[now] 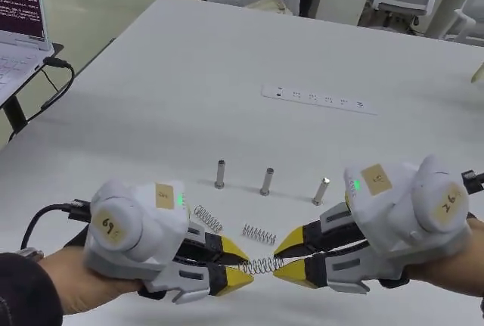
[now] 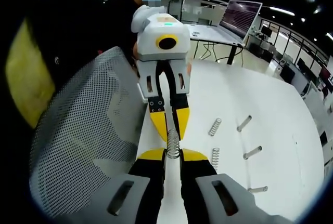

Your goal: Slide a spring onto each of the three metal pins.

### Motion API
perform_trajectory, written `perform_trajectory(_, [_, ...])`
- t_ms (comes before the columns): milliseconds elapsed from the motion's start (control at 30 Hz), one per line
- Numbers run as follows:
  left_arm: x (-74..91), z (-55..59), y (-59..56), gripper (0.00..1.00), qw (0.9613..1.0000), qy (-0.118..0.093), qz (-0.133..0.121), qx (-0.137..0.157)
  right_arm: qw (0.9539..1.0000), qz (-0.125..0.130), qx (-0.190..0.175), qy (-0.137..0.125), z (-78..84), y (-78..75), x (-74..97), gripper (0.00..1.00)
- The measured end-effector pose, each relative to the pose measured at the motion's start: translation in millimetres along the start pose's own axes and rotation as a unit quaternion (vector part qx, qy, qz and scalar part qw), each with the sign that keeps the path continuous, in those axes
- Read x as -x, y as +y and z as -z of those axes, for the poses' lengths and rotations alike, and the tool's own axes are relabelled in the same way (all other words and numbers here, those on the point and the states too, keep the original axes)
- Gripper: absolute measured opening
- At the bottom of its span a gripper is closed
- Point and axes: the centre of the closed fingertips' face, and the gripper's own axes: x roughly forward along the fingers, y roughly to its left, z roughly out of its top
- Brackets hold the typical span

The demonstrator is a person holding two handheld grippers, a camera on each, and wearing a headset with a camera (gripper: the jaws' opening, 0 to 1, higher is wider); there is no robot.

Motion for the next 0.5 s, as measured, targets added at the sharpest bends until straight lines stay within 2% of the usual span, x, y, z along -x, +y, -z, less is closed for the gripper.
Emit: perform_trajectory(500, [-0.6, -4.5, -2.2, 0.01, 0.9999, -0.011, 0.005, -0.010, 0.9999, -0.005, -0.006, -0.011, -16.2, -2.5, 3.5, 0.07])
